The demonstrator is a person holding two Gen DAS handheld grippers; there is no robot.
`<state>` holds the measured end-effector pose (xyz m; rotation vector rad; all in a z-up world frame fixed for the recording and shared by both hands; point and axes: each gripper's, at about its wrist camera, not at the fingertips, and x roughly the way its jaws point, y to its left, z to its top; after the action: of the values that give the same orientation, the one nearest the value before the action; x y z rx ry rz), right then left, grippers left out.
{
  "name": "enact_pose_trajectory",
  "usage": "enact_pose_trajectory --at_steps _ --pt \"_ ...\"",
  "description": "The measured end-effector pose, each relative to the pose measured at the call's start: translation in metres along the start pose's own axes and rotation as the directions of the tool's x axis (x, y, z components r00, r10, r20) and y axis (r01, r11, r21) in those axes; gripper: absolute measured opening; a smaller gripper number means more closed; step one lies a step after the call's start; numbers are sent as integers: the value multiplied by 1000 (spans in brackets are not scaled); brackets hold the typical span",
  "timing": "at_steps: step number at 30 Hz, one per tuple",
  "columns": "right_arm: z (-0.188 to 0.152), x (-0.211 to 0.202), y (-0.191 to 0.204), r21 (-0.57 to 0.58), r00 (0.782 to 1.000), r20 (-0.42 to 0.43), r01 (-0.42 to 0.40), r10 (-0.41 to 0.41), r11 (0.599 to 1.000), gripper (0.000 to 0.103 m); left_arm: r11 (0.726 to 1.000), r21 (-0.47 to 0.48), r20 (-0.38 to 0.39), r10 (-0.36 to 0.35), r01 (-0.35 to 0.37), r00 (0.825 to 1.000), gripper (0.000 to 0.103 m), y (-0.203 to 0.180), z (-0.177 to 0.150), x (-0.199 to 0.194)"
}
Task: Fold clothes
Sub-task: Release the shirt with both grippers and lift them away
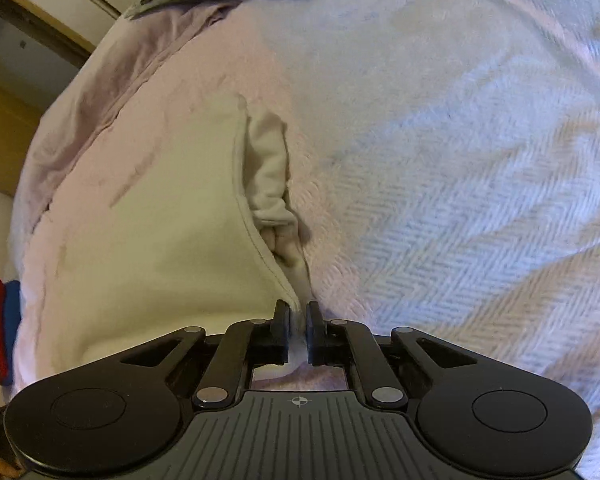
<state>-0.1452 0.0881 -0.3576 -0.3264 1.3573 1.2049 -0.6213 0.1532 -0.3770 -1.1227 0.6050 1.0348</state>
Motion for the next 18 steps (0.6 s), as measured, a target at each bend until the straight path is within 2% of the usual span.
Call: enact_pose_trajectory --at_steps 1,2,3,5,8,9,12,14,17,18 --pt "2 -5 6 -28 1000 3 21 -21 999 17 1000 0 7 9 -9 1000 12 -1 2 -7" --pt "3 -13 13 -57 998 17 54 -53 997 30 1000 -5 22 18 -18 1000 12 -1 5 -15" --pt "4 -21 19 -86 996 38 86 -83 993 34 1000 -14 43 28 -27 999 12 0 8 -24" --pt "7 -35 32 -154 986 109 144 -128 977 34 1000 -8 81 29 -29 996 12 -5 18 -33" --pt "11 -43 58 -284 968 223 180 -118 942 34 1000 19 128 13 -16 992 12 -18 33 -36" --pt "11 -36 69 -330 967 237 175 -98 928 34 999 45 124 -5 0 992 12 -25 39 -27" --pt "10 -6 97 -455 970 236 160 -54 876 34 985 171 109 -24 5 994 12 -51 48 4" --pt "7 16 96 -496 970 230 185 -77 849 34 974 227 100 -15 -8 995 12 -61 50 27" --pt "1 48 93 -555 968 224 220 -111 802 34 960 267 104 58 -84 993 13 -55 47 48" --pt "1 55 90 -560 968 220 225 -119 797 34 961 259 104 70 -95 992 7 -50 47 50"
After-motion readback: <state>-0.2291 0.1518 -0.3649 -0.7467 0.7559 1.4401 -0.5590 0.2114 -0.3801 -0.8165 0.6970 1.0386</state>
